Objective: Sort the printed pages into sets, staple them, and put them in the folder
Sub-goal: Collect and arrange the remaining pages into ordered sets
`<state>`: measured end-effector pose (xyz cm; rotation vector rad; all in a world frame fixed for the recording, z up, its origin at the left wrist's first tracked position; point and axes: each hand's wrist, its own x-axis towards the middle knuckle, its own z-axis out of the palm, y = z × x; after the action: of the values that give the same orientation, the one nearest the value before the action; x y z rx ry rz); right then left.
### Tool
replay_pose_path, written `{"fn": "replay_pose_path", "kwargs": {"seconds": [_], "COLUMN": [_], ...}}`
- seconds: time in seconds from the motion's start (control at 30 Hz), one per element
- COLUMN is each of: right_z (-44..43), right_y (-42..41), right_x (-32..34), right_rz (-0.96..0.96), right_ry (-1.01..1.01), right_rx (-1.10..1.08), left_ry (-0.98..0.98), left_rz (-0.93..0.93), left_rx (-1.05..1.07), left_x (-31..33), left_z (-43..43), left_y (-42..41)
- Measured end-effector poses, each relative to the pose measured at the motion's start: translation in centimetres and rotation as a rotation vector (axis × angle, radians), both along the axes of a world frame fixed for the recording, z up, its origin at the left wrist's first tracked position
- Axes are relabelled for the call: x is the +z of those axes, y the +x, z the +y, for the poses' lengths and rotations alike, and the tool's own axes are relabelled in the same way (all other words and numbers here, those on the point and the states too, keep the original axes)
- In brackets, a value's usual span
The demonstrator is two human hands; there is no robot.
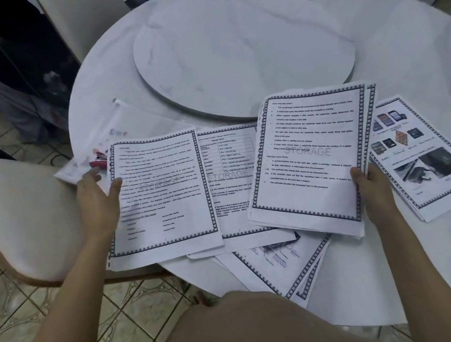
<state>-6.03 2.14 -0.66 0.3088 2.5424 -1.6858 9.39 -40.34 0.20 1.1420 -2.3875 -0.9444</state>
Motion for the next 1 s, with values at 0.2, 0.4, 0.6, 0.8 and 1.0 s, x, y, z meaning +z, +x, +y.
{"fn": "replay_pose_path", "kwargs": {"seconds": [0.2,0.4,0.6,0.8,1.0], "right_z": [1.9,3.6,4.7,6.2,7.0], "right_y": [0.2,0.5,1.1,1.5,1.9], "right_x": [-0.2,-0.4,-1.1,-1.4,-2.1], "right_rz": [0.032,0.023,-0.013,-0.058,-0.078], "right_ry": [-0.017,-0.047,-0.116,-0.162,-0.156], "right_rx": [-0.063,-0.157,-0.238,-0.305,-0.342], "left_ry": [-0.092,-0.169,-0.245,-0.256,-0.246], "left_rz": [-0.05,-0.142,-0.337,-0.303,-0.221], "left_rx": [-0.476,-0.992,-1.158,-1.097,-0.97], "left_x": [0.3,-2.5,-5.6,-5.5,-5.4], "left_z": [6.5,14.0,15.6,14.7,13.2], "left_y": [-0.1,-0.4,-1.3,-1.8,-2.3]}}
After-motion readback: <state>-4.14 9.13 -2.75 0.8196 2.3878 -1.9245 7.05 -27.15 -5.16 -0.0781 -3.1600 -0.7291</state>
